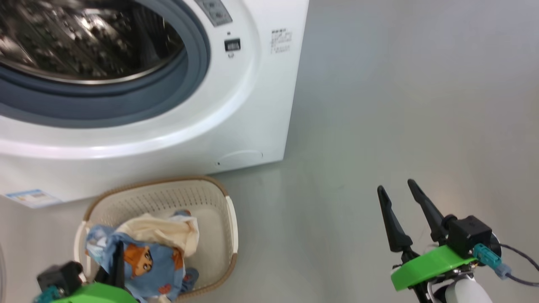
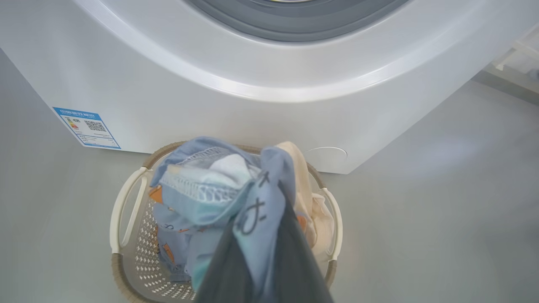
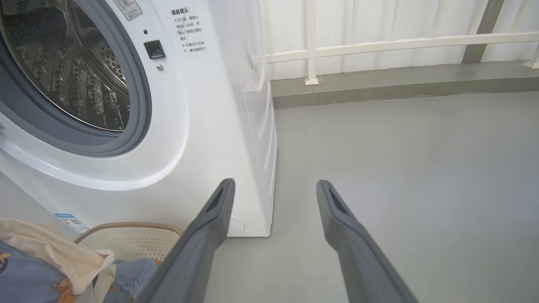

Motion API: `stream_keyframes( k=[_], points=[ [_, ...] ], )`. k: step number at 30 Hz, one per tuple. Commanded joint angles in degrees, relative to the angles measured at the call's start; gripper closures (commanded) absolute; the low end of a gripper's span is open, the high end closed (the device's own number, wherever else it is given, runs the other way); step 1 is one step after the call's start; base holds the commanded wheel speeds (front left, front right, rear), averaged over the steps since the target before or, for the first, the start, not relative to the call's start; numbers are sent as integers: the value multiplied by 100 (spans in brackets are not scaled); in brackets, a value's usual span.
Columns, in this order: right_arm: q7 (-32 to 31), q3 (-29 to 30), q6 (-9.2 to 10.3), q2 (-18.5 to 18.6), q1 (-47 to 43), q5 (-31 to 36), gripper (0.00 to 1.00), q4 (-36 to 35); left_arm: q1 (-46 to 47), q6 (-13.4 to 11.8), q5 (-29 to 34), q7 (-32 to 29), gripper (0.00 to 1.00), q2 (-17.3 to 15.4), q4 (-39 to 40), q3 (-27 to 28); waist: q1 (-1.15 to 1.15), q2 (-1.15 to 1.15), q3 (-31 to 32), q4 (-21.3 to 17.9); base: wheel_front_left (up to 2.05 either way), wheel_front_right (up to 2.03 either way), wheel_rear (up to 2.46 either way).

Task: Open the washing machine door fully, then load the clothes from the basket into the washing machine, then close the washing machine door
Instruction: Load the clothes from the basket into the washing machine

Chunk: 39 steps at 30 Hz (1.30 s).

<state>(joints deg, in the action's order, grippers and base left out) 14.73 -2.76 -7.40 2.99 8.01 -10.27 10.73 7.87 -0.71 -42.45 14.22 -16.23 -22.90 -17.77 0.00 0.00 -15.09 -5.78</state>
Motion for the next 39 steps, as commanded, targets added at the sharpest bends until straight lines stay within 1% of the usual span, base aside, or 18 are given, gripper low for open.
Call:
stream_keyframes(
  k=[1,10,16,23,30,39],
  points=[
    [27,-113,-9,-12,-82,-39,0,-94,-74,-61,130,77,100,-86,226,250,0,0,347,14,0,0,0],
    [27,-105,-9,38,-332,-29,0,-39,-734,-310,725,77,100,172,985,543,0,0,811,118,0,0,0],
    [27,-126,-9,158,-459,-90,0,39,-1097,-363,1019,77,100,352,1294,770,0,0,1137,215,0,0,0],
    [27,-163,-9,284,-599,-179,0,106,-1382,-349,1320,77,100,528,1525,936,0,0,1494,333,0,0,0],
    [27,-233,-9,342,-616,-231,0,135,-1499,-262,1582,77,100,649,1737,1108,0,0,1626,389,0,0,0],
    [27,-222,-9,385,-636,-252,0,175,-1581,-155,1743,78,100,763,1783,1247,0,0,1721,434,0,0,0]
  ],
)
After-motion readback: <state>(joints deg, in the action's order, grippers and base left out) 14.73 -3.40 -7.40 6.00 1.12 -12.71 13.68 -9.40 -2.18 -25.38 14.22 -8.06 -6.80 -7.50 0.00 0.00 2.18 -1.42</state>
